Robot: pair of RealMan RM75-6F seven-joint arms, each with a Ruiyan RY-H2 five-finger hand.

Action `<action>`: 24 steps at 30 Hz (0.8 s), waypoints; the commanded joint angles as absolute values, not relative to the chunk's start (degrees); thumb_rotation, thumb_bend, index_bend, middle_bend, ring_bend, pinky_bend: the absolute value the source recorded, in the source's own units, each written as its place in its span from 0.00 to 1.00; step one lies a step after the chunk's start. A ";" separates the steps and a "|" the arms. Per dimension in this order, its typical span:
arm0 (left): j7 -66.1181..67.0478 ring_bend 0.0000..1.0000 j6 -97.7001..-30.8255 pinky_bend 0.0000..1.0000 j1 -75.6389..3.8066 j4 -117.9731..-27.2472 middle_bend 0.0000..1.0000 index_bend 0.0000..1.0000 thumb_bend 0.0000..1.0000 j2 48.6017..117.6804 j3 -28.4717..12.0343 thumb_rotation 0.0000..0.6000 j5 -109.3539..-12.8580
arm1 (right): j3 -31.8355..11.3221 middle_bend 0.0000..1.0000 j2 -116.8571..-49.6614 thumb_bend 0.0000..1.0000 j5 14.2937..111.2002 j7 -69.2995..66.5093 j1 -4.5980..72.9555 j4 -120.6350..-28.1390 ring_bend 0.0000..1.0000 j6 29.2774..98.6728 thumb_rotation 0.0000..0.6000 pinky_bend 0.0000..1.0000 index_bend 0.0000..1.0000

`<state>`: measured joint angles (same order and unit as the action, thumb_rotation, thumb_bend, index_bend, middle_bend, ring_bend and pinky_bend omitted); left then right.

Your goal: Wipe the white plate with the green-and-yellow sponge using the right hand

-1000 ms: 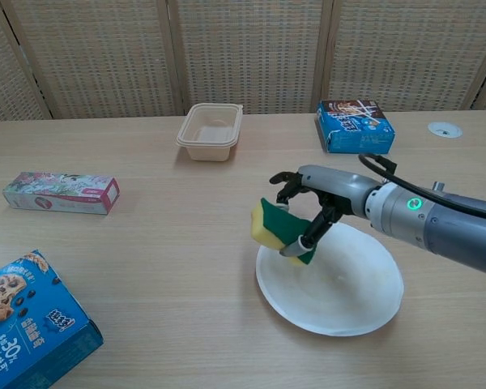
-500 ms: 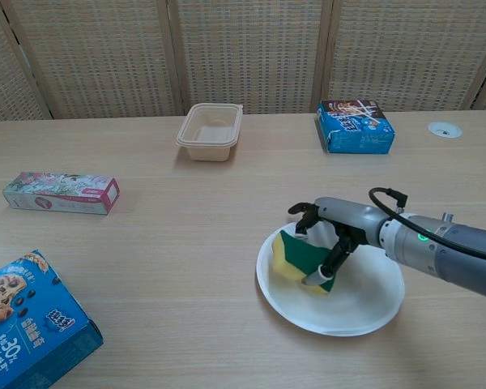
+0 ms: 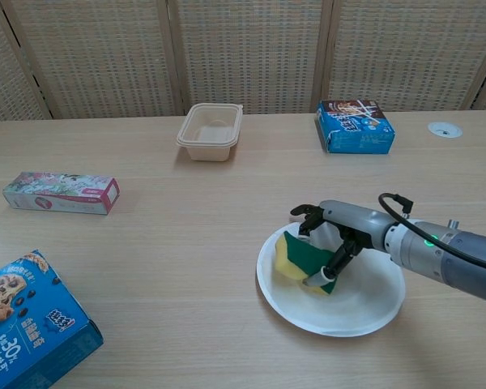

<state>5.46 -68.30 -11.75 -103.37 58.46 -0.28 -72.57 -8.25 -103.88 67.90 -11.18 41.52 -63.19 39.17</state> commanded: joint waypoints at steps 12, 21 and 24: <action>5.50 0.00 -68.55 0.00 -11.58 -103.57 0.00 0.00 0.00 58.45 0.02 1.00 -73.20 | -11.17 0.00 -97.70 0.66 71.90 -11.69 42.22 -74.13 0.00 42.60 1.00 0.00 0.68; 5.69 0.00 -68.88 0.00 -11.42 -103.71 0.00 0.00 0.00 58.52 0.12 1.00 -73.40 | -10.25 0.00 -95.16 0.66 72.65 -12.15 41.34 -75.85 0.00 43.82 1.00 0.00 0.68; 5.86 0.00 -68.83 0.00 -11.44 -103.67 0.00 0.00 0.00 58.60 0.13 1.00 -73.33 | -8.63 0.00 -96.13 0.66 75.37 -13.82 40.50 -73.91 0.00 45.50 1.00 0.00 0.68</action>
<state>5.82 -68.85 -11.44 -103.69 58.57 0.13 -73.35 -9.70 -95.49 73.71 -12.71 41.12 -75.08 44.41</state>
